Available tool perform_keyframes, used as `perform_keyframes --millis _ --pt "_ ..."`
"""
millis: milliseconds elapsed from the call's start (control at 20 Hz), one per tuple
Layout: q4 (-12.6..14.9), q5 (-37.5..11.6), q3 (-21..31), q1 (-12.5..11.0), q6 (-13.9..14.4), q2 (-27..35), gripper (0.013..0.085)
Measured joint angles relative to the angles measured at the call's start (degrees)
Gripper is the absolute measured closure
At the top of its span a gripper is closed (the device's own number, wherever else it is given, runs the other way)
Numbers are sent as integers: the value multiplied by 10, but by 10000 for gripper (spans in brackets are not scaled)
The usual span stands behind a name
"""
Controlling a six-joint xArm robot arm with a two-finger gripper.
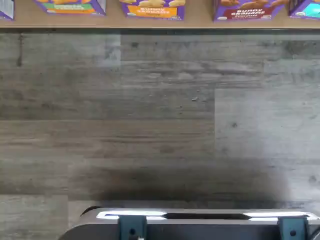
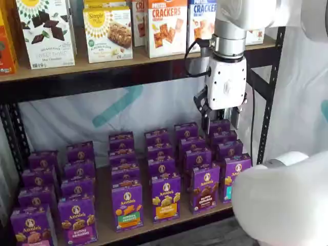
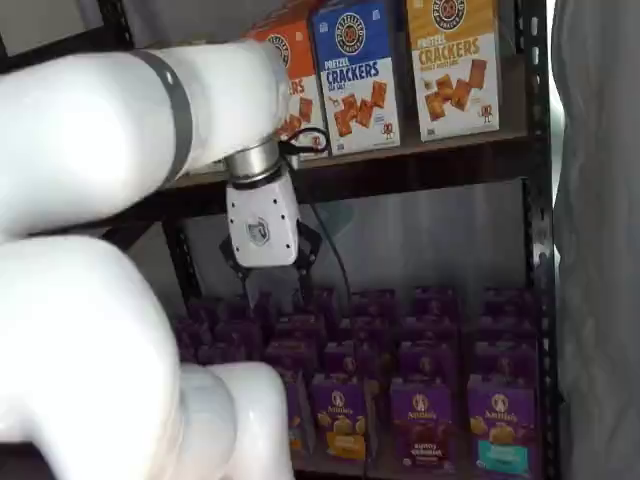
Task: Pick up the purple box with a brown patch in the center, on the bottom shelf, the fifth box from the left
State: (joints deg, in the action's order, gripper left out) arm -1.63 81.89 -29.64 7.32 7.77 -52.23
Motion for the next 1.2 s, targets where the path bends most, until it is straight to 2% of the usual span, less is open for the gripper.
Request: perform_keyframes --millis 300,550,950,1200 --pt "-8 9 -5 -6 -7 6 130" --pt "10 -11 11 -3 -1 9 130" --pt "8 -118 67 -33 -33 34 130" --pt "3 -188 88 -58 -61 80 130"
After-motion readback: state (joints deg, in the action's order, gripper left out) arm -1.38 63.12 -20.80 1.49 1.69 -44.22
